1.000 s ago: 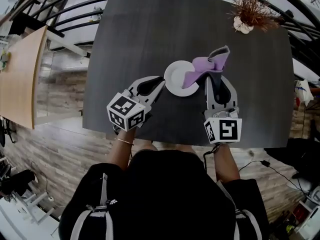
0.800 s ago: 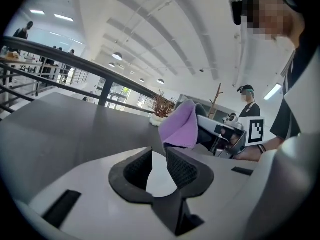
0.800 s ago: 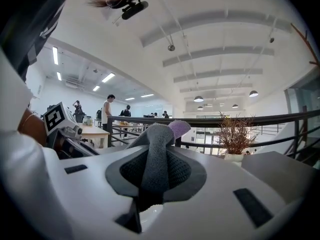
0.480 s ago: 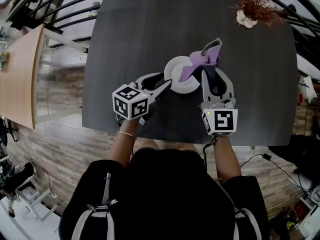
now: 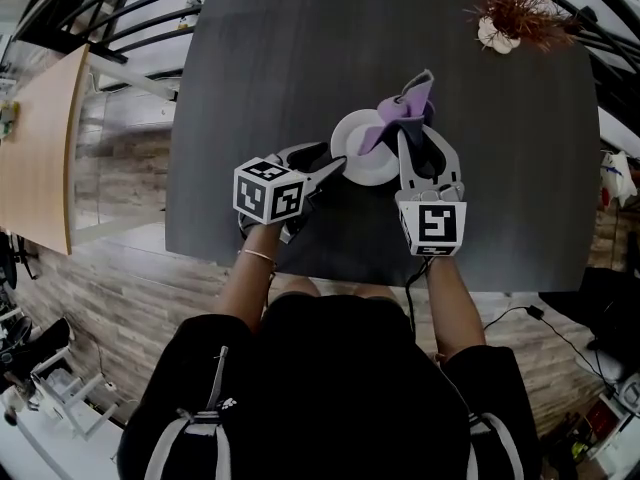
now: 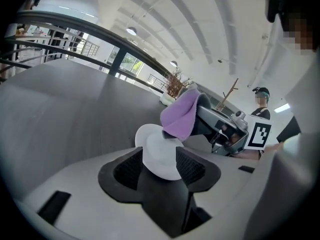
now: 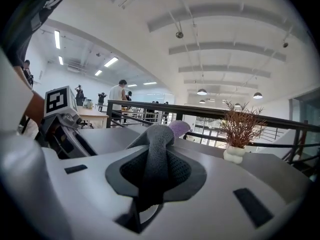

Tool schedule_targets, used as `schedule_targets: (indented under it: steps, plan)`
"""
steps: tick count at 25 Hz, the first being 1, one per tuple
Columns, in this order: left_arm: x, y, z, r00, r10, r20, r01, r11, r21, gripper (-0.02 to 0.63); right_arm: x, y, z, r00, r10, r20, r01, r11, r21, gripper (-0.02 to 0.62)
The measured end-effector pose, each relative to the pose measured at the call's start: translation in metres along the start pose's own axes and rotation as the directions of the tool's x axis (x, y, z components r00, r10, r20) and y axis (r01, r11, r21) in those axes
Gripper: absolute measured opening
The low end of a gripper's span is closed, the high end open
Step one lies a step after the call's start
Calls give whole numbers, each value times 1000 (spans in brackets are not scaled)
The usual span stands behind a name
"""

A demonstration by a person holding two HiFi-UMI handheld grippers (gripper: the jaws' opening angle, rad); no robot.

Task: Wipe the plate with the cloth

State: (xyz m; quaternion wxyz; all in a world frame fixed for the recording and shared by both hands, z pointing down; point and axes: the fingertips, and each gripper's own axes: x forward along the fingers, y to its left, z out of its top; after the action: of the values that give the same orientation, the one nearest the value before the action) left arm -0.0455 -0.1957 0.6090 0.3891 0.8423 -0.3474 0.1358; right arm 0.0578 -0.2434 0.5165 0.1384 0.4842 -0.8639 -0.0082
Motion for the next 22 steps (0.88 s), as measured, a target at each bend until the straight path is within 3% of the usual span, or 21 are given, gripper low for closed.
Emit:
schedule_targets:
  steps: [10,15,22]
  plan:
    - [15,10,-8,995,1,-100,-7,998,-60,215,21,3,-30,995,3,-99,-9,998,-57,64]
    - [18,13,-13,987,-4,-160,-17,991,-130,216,29,3,-44,986,-16,-166,-3,993,-117,64]
    - [22,16,-9,988,-29,-152,-8,970,-241,216,39,7,-64,967,-17,-256,-39,976,-213,64]
